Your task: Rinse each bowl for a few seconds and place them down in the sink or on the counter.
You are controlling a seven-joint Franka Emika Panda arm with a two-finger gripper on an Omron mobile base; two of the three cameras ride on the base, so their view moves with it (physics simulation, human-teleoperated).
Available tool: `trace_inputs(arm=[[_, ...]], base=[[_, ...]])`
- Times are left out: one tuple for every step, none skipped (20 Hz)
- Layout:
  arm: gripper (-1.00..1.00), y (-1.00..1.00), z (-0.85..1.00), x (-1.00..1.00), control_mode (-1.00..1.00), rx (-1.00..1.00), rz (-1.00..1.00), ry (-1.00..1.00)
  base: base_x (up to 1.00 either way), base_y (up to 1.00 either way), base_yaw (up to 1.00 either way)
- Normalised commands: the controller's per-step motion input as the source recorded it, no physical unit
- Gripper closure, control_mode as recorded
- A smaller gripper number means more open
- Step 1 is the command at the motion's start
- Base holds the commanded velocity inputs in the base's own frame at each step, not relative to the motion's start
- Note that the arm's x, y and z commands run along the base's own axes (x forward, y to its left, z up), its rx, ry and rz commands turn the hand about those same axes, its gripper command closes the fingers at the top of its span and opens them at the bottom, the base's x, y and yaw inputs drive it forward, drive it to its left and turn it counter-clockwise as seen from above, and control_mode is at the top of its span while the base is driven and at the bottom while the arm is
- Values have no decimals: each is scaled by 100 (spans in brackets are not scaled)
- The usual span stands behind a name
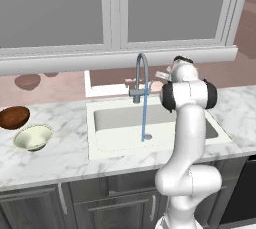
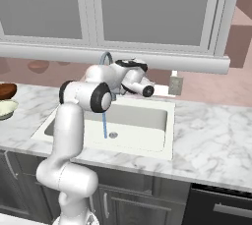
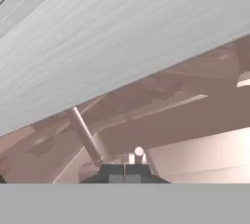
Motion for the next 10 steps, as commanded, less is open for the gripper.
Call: trace_inputs(arm=[[100, -16, 27, -50, -100, 0, -3, 37], [100, -12, 26, -49, -100, 0, -3, 38], [100, -11, 25, -50, -100, 0, -3, 38], [100, -8, 22, -53, -100, 0, -3, 36], [100, -5, 20, -54, -100, 0, -3, 36], [100, -4, 19, -58, -100, 0, -3, 34], [100, -3, 19, -58, -100, 0, -3, 34], [100, -1, 19, -60, -100, 0, -3, 33], [100, -2, 20, -61, -100, 0, -2, 31], [100, -1, 21, -63, -100, 0, -2, 30]], base=[[0, 0, 0], [0, 0, 0], [0, 0, 0], [0, 0, 0], [0, 0, 0], [0, 0, 0], [0, 0, 0], [0, 0, 0], [0, 0, 0], [0, 0, 0]])
